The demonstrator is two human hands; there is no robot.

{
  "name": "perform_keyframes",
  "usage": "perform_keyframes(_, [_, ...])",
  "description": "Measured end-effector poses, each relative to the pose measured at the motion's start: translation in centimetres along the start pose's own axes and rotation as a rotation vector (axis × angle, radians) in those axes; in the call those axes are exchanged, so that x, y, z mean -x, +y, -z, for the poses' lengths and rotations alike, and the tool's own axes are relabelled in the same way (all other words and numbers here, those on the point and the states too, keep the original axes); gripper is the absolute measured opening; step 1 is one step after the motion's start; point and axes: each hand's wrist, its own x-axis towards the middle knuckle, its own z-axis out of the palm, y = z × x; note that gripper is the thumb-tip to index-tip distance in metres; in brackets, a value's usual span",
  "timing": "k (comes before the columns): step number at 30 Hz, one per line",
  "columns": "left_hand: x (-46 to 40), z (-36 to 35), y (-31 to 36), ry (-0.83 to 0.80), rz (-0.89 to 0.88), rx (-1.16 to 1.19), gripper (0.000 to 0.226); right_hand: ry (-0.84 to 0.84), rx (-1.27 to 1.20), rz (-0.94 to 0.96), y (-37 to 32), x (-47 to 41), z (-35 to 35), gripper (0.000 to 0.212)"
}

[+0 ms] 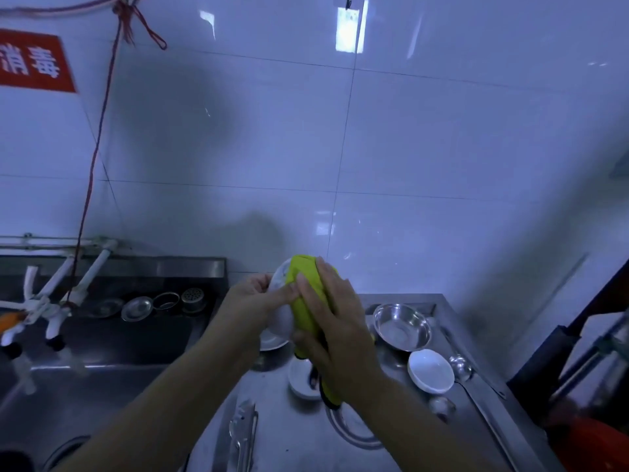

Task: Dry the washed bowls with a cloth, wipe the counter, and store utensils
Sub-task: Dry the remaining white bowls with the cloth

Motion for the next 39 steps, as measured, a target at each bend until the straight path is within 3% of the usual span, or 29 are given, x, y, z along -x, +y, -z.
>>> perform_keyframes(7, [0.5,0.2,0.1,-0.213,-0.064,0.043,0.023,0.178,0.039,-0.009,-0.2,-0.6,0.0,0.043])
perform_keyframes(15, [1.4,-0.6,0.8,-0.396,-0.147,-0.017,0.02,0.178,0.147,0.167,-0.4,-2.0,1.1,0.042])
perform_keyframes(23, [1.5,0.5,0.4,-0.29,-0.119,-0.058,0.033,0.225,-0.385,-0.321,1.5,-4.1,1.8,0.038])
perform_keyframes(27, [1.1,0.4,0.1,-0.179,-0.077,0.022,0.035,0.189,-0.464,-0.469,2.0,-4.3,1.9,0.038])
perform_keyframes(33, [0.4,-0.5,0.8,-0.192,-0.056,0.114,0.033,0.172,-0.014,-0.128,0.1,-3.9,1.0,0.041])
perform_keyframes(36, [0.1,-0.5,1.1,-0.147,-0.024,0.241,0.037,0.208,0.014,0.038,0.1,-2.4,0.4,0.037])
perform_keyframes(39, [-0.4,-0.1,1.2,-0.09,-0.013,0.32,0.032,0.245,-0.025,0.069,0.7,-0.7,-0.1,0.036])
